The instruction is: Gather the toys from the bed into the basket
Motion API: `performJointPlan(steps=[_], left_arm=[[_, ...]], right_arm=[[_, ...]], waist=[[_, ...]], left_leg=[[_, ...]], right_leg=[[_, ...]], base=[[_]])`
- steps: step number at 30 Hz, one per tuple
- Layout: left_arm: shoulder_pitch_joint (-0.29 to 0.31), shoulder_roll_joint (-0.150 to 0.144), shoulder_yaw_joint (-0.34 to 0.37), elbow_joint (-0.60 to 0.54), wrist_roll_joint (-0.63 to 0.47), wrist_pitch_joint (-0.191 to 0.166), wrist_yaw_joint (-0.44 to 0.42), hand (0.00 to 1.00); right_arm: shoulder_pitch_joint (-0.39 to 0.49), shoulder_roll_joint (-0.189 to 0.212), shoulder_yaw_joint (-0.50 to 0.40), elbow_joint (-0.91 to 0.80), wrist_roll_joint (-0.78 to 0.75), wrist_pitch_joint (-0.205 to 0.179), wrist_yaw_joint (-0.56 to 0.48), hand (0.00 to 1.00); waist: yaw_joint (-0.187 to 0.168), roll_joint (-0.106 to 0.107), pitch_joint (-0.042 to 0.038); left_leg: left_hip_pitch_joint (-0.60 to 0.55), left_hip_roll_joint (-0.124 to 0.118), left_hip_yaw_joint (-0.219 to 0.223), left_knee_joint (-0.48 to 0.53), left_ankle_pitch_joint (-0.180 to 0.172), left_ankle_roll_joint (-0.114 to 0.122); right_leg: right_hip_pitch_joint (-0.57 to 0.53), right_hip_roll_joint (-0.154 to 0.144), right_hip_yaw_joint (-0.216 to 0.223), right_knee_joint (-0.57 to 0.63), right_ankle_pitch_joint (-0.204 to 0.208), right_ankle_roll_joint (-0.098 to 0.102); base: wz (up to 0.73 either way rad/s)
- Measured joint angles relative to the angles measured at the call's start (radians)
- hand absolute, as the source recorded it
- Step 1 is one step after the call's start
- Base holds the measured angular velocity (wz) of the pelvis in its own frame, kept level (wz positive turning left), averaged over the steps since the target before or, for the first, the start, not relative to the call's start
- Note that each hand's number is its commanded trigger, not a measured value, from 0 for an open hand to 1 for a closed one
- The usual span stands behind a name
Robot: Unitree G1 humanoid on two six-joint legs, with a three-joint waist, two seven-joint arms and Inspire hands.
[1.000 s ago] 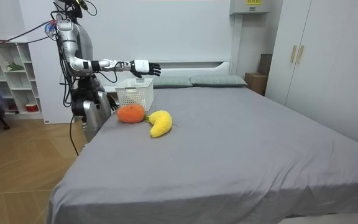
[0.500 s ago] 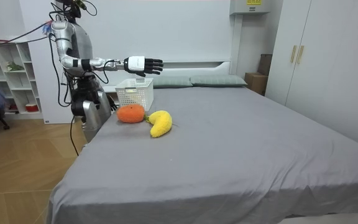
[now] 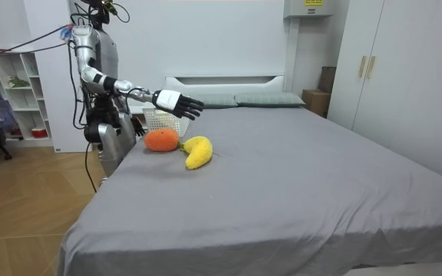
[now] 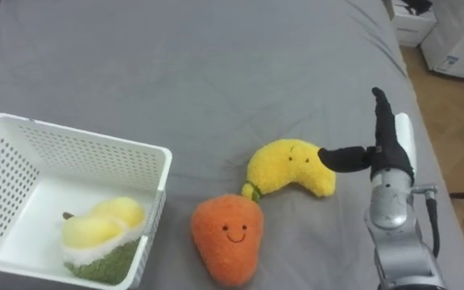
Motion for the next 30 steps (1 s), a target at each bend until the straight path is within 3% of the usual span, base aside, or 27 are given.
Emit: performJointPlan(steps=[3, 8, 13, 16, 25, 30], left_arm=[[-0.028, 0.004, -0.003, 0.003, -0.057, -0.005, 0.000, 0.00], [-0.036, 0.015, -0.038, 0.005, -0.076, -0.006, 0.002, 0.00], [-0.070, 0.024, -0.042, 0.002, -0.077, -0.006, 0.000, 0.00], [-0.077, 0.034, -0.065, -0.009, -0.078, -0.009, -0.001, 0.00], [-0.108, 0.038, -0.083, 0.007, -0.077, -0.014, -0.001, 0.00], [-0.109, 0.038, -0.083, 0.031, -0.078, -0.024, -0.001, 0.00]], right_arm=[[-0.090, -0.002, 0.009, 0.127, 0.000, -0.005, -0.009, 0.00], [-0.176, -0.030, 0.048, 0.254, 0.015, -0.009, -0.038, 0.00], [-0.203, -0.043, 0.093, 0.323, 0.056, -0.022, -0.060, 0.00], [-0.234, -0.051, 0.127, 0.402, 0.057, -0.032, -0.063, 0.00], [-0.281, -0.069, 0.171, 0.513, 0.040, -0.047, -0.075, 0.00], [-0.282, -0.069, 0.173, 0.518, 0.008, -0.048, -0.075, 0.00]], waist=[[0.004, -0.010, 0.0053], [0.013, -0.013, 0.0065], [0.043, -0.013, 0.0069], [0.048, -0.010, 0.0099], [0.086, -0.020, 0.0258], [0.089, -0.019, 0.0324]], left_leg=[[-0.041, 0.000, -0.001, -0.001, 0.006, 0.000], [-0.080, -0.001, -0.005, 0.001, 0.007, 0.000], [-0.100, 0.000, -0.013, 0.000, 0.007, 0.000], [-0.108, -0.002, -0.029, 0.001, 0.007, 0.000], [-0.153, -0.004, -0.040, 0.011, 0.007, 0.000], [-0.164, -0.005, -0.048, 0.015, 0.007, 0.000]], right_leg=[[-0.044, 0.000, 0.000, 0.000, 0.004, -0.001], [-0.081, 0.000, -0.002, -0.002, 0.005, -0.001], [-0.099, -0.006, -0.014, -0.006, 0.004, -0.001], [-0.100, -0.009, -0.046, -0.006, 0.004, -0.001], [-0.134, -0.012, -0.075, -0.004, 0.004, -0.001], [-0.139, -0.012, -0.085, -0.005, 0.004, -0.001]], base=[[0.00], [0.02], [0.05], [0.14], [0.06], [0.05]])
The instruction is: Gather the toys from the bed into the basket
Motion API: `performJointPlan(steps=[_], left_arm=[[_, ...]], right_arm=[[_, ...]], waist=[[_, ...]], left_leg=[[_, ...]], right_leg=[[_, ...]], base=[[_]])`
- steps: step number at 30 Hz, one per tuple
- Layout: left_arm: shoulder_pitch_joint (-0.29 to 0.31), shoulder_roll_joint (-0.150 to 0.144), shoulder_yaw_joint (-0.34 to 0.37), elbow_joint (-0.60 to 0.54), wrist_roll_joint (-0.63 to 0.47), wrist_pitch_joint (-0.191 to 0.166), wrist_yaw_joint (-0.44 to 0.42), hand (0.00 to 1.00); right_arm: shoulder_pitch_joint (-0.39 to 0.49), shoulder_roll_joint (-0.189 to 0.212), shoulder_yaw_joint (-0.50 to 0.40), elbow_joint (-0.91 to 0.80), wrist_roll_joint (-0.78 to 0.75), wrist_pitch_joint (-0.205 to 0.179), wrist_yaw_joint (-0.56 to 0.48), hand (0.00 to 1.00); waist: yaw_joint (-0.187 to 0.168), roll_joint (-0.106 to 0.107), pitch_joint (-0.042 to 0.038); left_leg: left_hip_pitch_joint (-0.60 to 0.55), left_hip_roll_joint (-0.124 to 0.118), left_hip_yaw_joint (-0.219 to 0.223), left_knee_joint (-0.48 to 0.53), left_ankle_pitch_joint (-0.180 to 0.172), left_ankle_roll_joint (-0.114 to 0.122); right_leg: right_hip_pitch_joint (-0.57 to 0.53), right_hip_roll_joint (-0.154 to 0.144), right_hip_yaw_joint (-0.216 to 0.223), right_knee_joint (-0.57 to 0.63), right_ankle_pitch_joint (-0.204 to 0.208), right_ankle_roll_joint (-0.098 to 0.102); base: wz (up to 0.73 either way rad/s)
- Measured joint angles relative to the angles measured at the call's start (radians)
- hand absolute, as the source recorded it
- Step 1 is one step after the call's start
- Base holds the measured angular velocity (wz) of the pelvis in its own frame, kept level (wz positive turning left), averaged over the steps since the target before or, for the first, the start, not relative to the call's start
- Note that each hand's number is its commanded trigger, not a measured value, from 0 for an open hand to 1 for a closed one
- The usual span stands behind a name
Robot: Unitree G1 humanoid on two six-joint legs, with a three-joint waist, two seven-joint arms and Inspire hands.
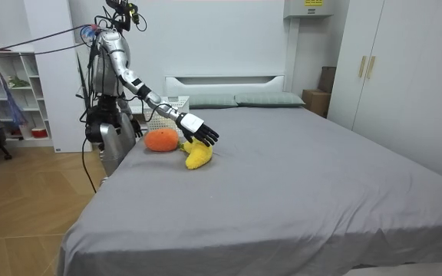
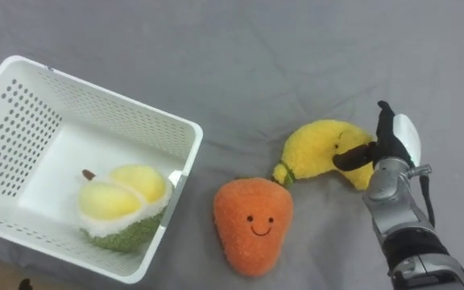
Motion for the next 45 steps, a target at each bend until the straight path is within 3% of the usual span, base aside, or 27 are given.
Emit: performJointPlan(steps=[15, 25, 26, 27, 28, 29, 30, 37, 45], left_arm=[[-0.017, -0.001, -0.029, 0.009, -0.036, -0.045, -0.002, 0.00], [-0.016, 0.000, -0.063, 0.013, -0.059, -0.046, 0.000, 0.00], [-0.016, 0.000, -0.067, 0.013, -0.062, -0.045, 0.001, 0.00], [-0.016, 0.000, -0.070, 0.013, -0.077, -0.044, 0.001, 0.00], [-0.016, 0.000, -0.070, 0.013, -0.078, -0.043, 0.001, 0.00], [-0.014, 0.000, -0.072, 0.013, -0.078, -0.043, 0.001, 0.00], [-0.013, 0.000, -0.074, 0.013, -0.078, -0.041, 0.001, 0.00], [-0.012, 0.003, -0.074, 0.013, -0.139, -0.030, 0.001, 0.00], [-0.013, 0.012, -0.082, 0.005, -0.144, -0.030, 0.001, 0.00]], right_arm=[[0.000, -0.004, 0.072, 0.003, -0.041, -0.031, 0.083, 0.00], [-0.002, -0.005, 0.120, 0.087, -0.115, -0.029, 0.089, 0.00], [-0.002, -0.005, 0.120, 0.088, -0.115, -0.028, 0.087, 0.04], [-0.002, -0.005, 0.120, 0.090, -0.115, -0.028, 0.087, 0.43], [-0.002, -0.005, 0.120, 0.091, -0.114, -0.028, 0.087, 0.60], [-0.002, -0.005, 0.120, 0.097, -0.115, -0.028, 0.085, 0.70], [-0.002, -0.005, 0.121, 0.105, -0.115, -0.028, 0.079, 1.00], [-0.007, -0.023, 0.122, 0.119, -0.113, -0.020, 0.055, 1.00], [-0.004, -0.029, 0.198, 0.123, -0.071, 0.003, 0.061, 1.00]], waist=[[0.014, -0.001, 0.0001], [0.043, 0.000, 0.0002], [0.047, 0.000, 0.0002], [0.050, 0.000, 0.0004], [0.051, 0.000, 0.0005], [0.052, 0.000, 0.0007], [0.053, 0.000, 0.0007], [0.054, 0.000, 0.0007], [0.066, 0.000, 0.0009]], left_leg=[[-0.016, 0.000, -0.001, 0.005, 0.000, 0.000], [-0.017, -0.001, -0.009, 0.011, 0.000, 0.000], [-0.017, -0.001, -0.010, 0.013, 0.000, 0.000], [-0.018, -0.001, -0.011, 0.015, 0.000, 0.000], [-0.018, -0.001, -0.011, 0.016, 0.000, 0.000], [-0.018, -0.001, -0.014, 0.018, 0.000, 0.000], [-0.018, -0.002, -0.015, 0.019, 0.000, 0.000], [-0.018, -0.002, -0.017, 0.021, 0.000, 0.000], [-0.018, -0.002, -0.020, 0.020, 0.000, 0.000]], right_leg=[[-0.017, 0.000, 0.001, 0.002, 0.000, 0.000], [-0.012, 0.000, -0.006, 0.002, 0.000, 0.000], [-0.011, -0.001, -0.006, 0.002, 0.000, 0.000], [-0.010, -0.001, -0.006, 0.002, 0.000, 0.000], [-0.009, -0.001, -0.007, 0.002, 0.000, 0.000], [-0.007, -0.001, -0.011, 0.002, 0.000, 0.000], [-0.006, -0.001, -0.013, 0.002, 0.000, 0.000], [-0.004, -0.002, -0.014, 0.002, 0.000, 0.000], [-0.004, -0.001, -0.012, 0.002, 0.000, 0.000]], base=[[0.00], [0.01], [0.00], [0.00], [0.05], [0.05], [0.05], [0.00], [0.00]])
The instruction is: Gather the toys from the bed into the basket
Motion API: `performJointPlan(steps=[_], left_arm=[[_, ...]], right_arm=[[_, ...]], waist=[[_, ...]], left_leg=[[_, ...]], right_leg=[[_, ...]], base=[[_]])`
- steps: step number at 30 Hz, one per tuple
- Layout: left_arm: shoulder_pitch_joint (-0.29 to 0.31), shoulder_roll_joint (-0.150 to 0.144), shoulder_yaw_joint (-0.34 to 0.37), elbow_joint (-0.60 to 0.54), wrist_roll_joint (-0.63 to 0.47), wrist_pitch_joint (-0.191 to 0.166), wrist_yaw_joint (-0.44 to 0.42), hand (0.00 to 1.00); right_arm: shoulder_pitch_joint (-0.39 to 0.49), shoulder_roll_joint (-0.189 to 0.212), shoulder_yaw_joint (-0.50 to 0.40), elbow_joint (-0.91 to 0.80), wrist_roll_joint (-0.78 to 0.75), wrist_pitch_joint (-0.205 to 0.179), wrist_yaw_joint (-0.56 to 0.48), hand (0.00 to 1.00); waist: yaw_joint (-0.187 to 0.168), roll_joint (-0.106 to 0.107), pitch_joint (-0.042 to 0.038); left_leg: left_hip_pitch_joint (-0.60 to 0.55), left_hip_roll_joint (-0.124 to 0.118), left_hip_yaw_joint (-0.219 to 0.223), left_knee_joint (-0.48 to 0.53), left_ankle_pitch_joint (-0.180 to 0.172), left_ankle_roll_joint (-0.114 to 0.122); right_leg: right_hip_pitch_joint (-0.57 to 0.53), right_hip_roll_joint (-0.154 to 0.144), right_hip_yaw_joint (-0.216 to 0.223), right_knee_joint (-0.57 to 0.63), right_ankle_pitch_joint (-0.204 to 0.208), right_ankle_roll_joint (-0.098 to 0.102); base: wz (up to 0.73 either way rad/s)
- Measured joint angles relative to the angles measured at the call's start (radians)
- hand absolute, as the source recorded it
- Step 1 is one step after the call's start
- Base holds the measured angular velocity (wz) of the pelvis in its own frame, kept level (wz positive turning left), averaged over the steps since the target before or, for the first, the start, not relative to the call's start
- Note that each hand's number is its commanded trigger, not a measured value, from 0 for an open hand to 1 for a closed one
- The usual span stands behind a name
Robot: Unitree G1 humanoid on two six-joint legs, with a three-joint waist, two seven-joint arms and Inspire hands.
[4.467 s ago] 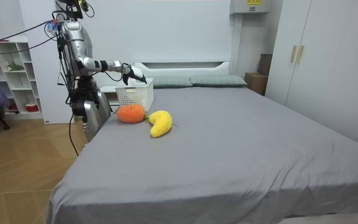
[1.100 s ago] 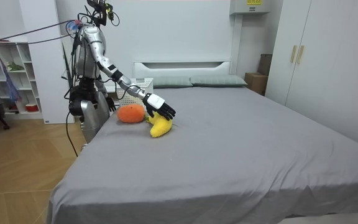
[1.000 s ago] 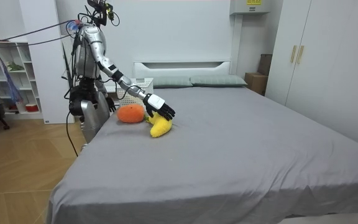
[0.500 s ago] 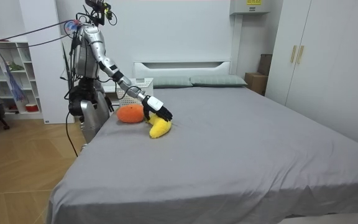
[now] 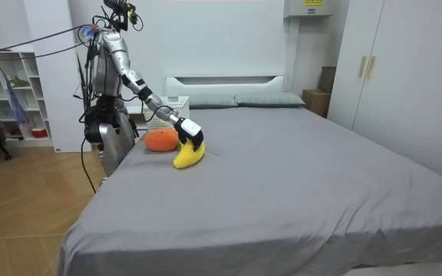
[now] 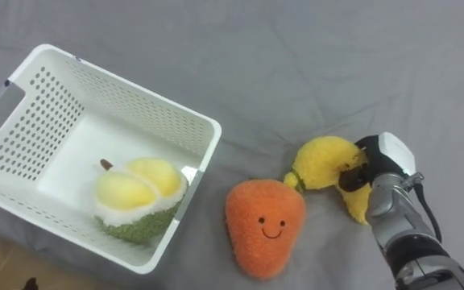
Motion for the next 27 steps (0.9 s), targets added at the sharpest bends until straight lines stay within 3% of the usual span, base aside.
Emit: performJointPlan(steps=[17, 24, 27], left_arm=[[0.005, 0.011, -0.010, -0.019, 0.004, -0.005, -0.010, 0.00], [0.073, 0.019, 0.011, -0.073, 0.001, -0.004, -0.020, 0.00], [0.102, 0.017, 0.032, -0.098, 0.000, -0.001, -0.019, 0.00]], right_arm=[[0.031, -0.004, 0.017, -0.010, -0.023, -0.012, 0.056, 1.00], [0.156, -0.008, -0.060, -0.235, -0.077, -0.008, 0.064, 1.00], [0.196, -0.008, -0.098, -0.337, -0.082, -0.008, 0.063, 1.00]], waist=[[-0.001, -0.003, -0.0013], [-0.021, 0.002, -0.0102], [-0.031, 0.018, -0.0200]], left_leg=[[0.039, -0.004, -0.020, 0.006, 0.000, 0.000], [0.082, -0.004, -0.020, 0.004, 0.000, 0.000], [0.118, -0.005, -0.020, -0.008, 0.000, 0.000]], right_leg=[[0.051, 0.000, -0.015, -0.002, 0.000, 0.000], [0.093, -0.002, -0.013, -0.003, 0.000, 0.001], [0.123, -0.003, -0.012, -0.004, -0.001, 0.001]], base=[[0.04], [0.00], [0.00]])
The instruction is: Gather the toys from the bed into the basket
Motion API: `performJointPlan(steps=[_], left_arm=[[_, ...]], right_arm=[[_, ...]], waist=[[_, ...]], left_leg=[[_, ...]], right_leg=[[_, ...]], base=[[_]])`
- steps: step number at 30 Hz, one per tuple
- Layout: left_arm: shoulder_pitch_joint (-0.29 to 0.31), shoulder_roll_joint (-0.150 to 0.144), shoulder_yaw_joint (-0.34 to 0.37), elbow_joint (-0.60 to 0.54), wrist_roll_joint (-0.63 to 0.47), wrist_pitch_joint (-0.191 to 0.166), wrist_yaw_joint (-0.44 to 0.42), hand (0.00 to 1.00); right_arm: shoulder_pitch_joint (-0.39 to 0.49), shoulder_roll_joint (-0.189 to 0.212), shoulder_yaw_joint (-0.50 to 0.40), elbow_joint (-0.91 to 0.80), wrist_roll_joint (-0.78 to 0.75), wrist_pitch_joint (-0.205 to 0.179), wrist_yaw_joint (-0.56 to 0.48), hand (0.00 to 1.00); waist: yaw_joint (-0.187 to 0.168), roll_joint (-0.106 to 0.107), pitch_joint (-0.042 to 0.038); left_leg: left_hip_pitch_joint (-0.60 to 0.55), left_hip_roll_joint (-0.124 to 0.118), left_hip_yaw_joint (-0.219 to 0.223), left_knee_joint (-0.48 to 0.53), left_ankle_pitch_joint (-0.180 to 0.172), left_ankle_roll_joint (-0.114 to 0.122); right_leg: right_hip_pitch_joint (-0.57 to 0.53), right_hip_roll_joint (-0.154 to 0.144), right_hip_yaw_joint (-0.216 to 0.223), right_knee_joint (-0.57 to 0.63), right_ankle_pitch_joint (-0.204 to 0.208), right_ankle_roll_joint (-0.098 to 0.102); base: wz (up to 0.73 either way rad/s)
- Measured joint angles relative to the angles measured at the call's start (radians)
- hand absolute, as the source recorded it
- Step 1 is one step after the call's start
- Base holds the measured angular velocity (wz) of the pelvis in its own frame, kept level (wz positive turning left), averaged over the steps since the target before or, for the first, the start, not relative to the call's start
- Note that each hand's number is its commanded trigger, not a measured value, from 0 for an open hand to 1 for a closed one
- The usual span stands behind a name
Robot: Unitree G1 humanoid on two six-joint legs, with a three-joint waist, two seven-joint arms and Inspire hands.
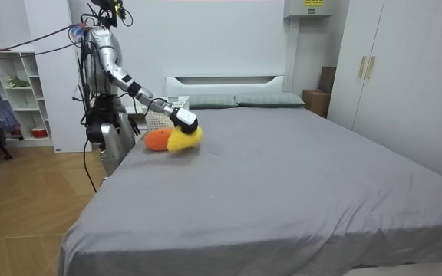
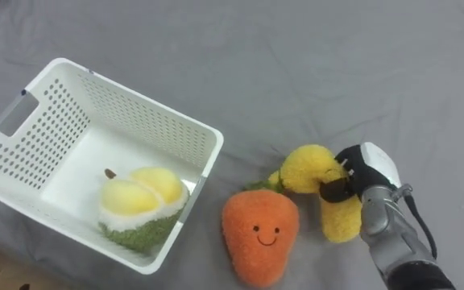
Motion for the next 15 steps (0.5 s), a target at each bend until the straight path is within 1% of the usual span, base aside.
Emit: performJointPlan(steps=[1, 2, 3, 4, 6, 8, 10, 11, 12, 13, 14, 15], left_arm=[[0.017, 0.000, 0.014, -0.015, 0.000, 0.000, 0.000, 0.00], [0.035, -0.003, 0.030, -0.027, 0.000, 0.000, 0.000, 0.00], [0.048, -0.006, 0.038, -0.038, 0.002, 0.000, 0.000, 0.00], [0.059, -0.007, 0.038, -0.048, 0.002, 0.001, 0.000, 0.00], [0.099, -0.012, 0.045, -0.074, 0.014, 0.000, 0.000, 0.00], [0.118, -0.021, 0.076, -0.091, 0.029, 0.001, 0.003, 0.00], [0.134, -0.033, 0.095, -0.113, 0.059, 0.002, 0.014, 0.00], [0.141, -0.049, 0.115, -0.121, 0.072, 0.001, 0.017, 0.00], [0.144, -0.054, 0.117, -0.121, 0.072, 0.001, 0.019, 0.00], [0.143, -0.058, 0.117, -0.121, 0.074, 0.001, 0.019, 0.00], [0.145, -0.060, 0.118, -0.121, 0.083, 0.001, 0.019, 0.00], [0.145, -0.061, 0.118, -0.121, 0.089, 0.001, 0.019, 0.00]], right_arm=[[0.005, 0.000, -0.003, -0.031, -0.003, -0.001, 0.000, 1.00], [0.012, 0.000, -0.007, -0.056, -0.012, -0.002, 0.000, 1.00], [0.041, -0.002, -0.031, -0.101, -0.020, -0.001, 0.000, 1.00], [0.059, -0.002, -0.042, -0.129, -0.020, -0.001, 0.000, 1.00], [0.139, -0.001, -0.070, -0.246, -0.025, -0.001, 0.012, 1.00], [0.167, -0.001, -0.073, -0.301, -0.030, 0.001, 0.027, 1.00], [0.195, -0.001, -0.085, -0.356, -0.050, 0.007, 0.036, 1.00], [0.207, -0.001, -0.092, -0.387, -0.070, 0.008, 0.048, 1.00], [0.211, -0.001, -0.096, -0.404, -0.079, 0.008, 0.054, 1.00], [0.218, -0.001, -0.101, -0.438, -0.097, 0.008, 0.067, 1.00], [0.222, -0.001, -0.106, -0.467, -0.117, 0.007, 0.076, 1.00], [0.229, -0.001, -0.111, -0.483, -0.127, 0.007, 0.079, 1.00]], waist=[[-0.011, 0.008, -0.0031], [-0.017, 0.016, -0.0097], [-0.020, 0.023, -0.0152], [-0.021, 0.028, -0.0149], [-0.031, 0.041, -0.0171], [-0.043, 0.044, -0.0185], [-0.046, 0.044, -0.0183], [-0.046, 0.044, -0.0182], [-0.045, 0.043, -0.0183], [-0.044, 0.041, -0.0169], [-0.044, 0.039, -0.0141], [-0.044, 0.038, -0.0132]], left_leg=[[0.018, 0.000, 0.000, -0.005, 0.000, 0.000], [0.037, -0.001, 0.000, -0.013, 0.000, 0.000], [0.053, -0.002, 0.003, -0.018, 0.000, 0.000], [0.064, -0.002, 0.003, -0.021, 0.000, 0.000], [0.103, -0.003, 0.003, -0.032, 0.000, 0.000], [0.116, -0.003, 0.003, -0.036, 0.000, 0.000], [0.126, -0.003, 0.008, -0.038, 0.001, -0.001], [0.131, -0.004, 0.012, -0.044, 0.001, -0.001], [0.133, -0.004, 0.012, -0.047, 0.001, -0.001], [0.139, -0.004, 0.017, -0.049, 0.002, -0.002], [0.149, -0.004, 0.022, -0.050, 0.002, -0.002], [0.152, -0.003, 0.022, -0.050, 0.002, -0.002]], right_leg=[[0.016, 0.000, -0.001, -0.002, 0.000, 0.000], [0.036, 0.000, -0.001, -0.008, 0.000, 0.001], [0.052, 0.000, -0.002, -0.013, -0.001, 0.001], [0.062, 0.000, -0.002, -0.014, -0.001, 0.001], [0.094, -0.001, -0.002, -0.015, -0.004, 0.005], [0.106, -0.001, -0.002, -0.015, -0.006, 0.005], [0.111, -0.001, 0.003, -0.015, -0.006, 0.006], [0.116, 0.000, 0.009, -0.014, -0.006, 0.005], [0.117, 0.000, 0.015, -0.015, -0.006, 0.005], [0.119, 0.000, 0.024, -0.015, -0.006, 0.005], [0.126, 0.001, 0.026, -0.015, -0.006, 0.005], [0.129, 0.001, 0.028, -0.015, -0.006, 0.005]], base=[[0.00], [0.00], [0.00], [0.00], [0.00], [-0.03], [-0.10], [-0.11], [-0.14], [-0.14], [-0.11], [-0.06]])
